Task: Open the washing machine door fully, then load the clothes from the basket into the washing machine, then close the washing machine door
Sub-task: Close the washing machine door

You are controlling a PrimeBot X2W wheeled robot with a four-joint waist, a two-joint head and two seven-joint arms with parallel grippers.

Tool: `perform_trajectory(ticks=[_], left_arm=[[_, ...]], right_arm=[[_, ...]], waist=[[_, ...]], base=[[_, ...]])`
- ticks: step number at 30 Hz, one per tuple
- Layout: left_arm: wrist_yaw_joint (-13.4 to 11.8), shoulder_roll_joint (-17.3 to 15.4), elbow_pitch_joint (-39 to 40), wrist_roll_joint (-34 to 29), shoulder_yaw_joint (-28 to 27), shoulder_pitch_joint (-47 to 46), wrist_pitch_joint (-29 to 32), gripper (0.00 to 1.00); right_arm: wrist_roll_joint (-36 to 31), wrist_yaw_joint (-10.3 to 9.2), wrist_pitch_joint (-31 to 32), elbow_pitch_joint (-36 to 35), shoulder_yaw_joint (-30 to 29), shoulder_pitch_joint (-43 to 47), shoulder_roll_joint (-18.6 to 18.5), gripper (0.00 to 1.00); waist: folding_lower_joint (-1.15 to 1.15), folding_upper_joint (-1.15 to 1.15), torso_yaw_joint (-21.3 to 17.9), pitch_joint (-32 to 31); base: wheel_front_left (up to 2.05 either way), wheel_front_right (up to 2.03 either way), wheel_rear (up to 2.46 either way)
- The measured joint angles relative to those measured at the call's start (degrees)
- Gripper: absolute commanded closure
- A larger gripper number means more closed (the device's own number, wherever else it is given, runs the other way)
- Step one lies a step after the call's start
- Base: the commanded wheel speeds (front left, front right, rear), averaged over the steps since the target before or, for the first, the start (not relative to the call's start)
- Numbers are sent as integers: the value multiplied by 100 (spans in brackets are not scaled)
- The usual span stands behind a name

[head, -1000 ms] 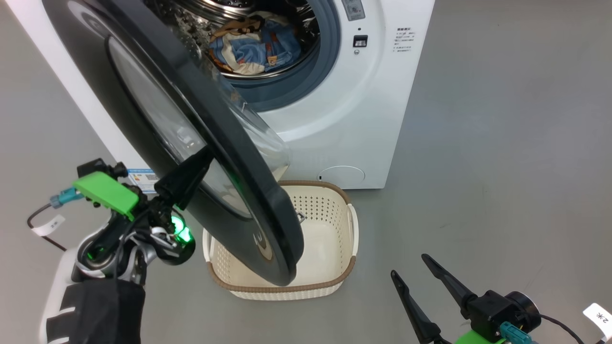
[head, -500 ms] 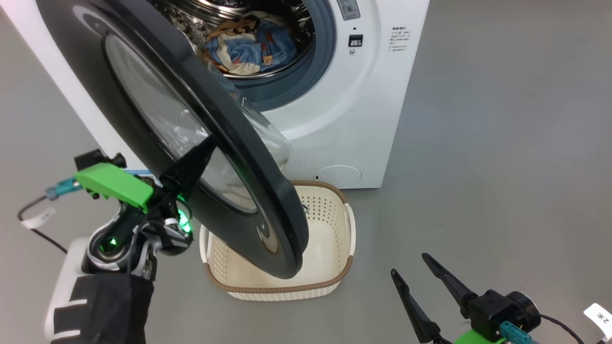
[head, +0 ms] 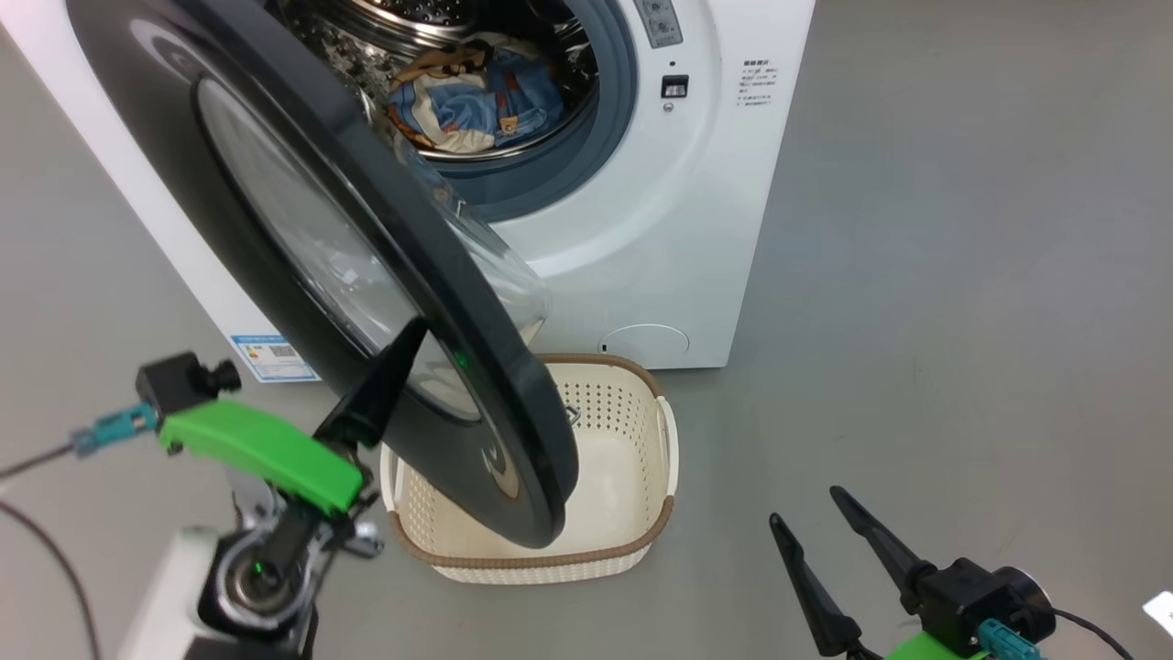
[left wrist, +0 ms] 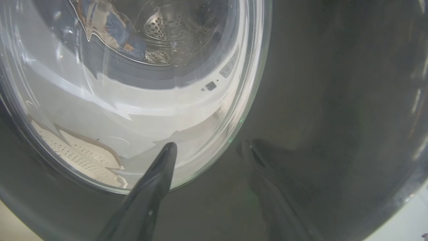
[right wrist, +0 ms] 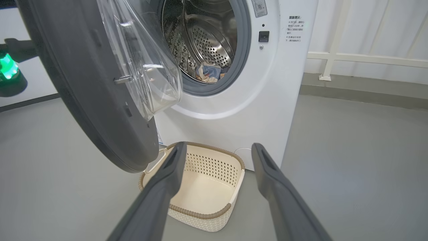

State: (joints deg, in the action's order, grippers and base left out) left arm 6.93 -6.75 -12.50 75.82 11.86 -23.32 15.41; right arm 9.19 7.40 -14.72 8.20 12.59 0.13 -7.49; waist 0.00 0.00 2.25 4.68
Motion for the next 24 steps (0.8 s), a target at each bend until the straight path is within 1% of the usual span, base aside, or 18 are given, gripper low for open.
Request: perform_trajectory(ticks=[6,7,8,13,18,20,21,22,24], left_arm=[[16,-433,214,-1269,530,527,-1116,0],[16,-519,207,-1611,633,724,-1510,0],[16,-554,192,-1819,687,822,-1701,0],[13,-609,22,-2314,695,1251,-2530,0],[-76,-622,-171,-2900,661,1618,-2902,0],[-175,-573,-204,-3137,544,1709,-2956,0],[-236,-564,-201,-3342,483,1751,-2962,0],[-290,-565,-152,-3689,399,1792,-2962,0],[-288,-458,54,-4098,74,1910,-2964,0]], right_arm=[[-1,0,0,-66,-192,42,-2,0],[-1,0,0,-108,-260,139,-4,0],[-2,0,0,-114,-291,187,-3,0],[-13,0,0,-192,-448,317,-7,0],[-34,0,0,-272,-623,368,-11,0],[-46,0,0,-298,-659,368,-9,0],[-48,0,0,-303,-680,368,-8,0],[-57,0,0,-313,-713,368,-5,0],[-62,0,0,-330,-758,368,-2,0]], waist=[[0,0,21,-56],[0,0,27,-85],[0,0,28,-100],[0,0,19,-170],[0,0,16,-140],[0,0,16,-112],[0,0,13,-102],[0,0,8,-93],[0,0,-4,-82]], base=[[0,0,0],[0,0,0],[0,0,0],[0,0,0],[0,0,0],[0,0,0],[0,0,0],[0,0,0],[0,0,0]])
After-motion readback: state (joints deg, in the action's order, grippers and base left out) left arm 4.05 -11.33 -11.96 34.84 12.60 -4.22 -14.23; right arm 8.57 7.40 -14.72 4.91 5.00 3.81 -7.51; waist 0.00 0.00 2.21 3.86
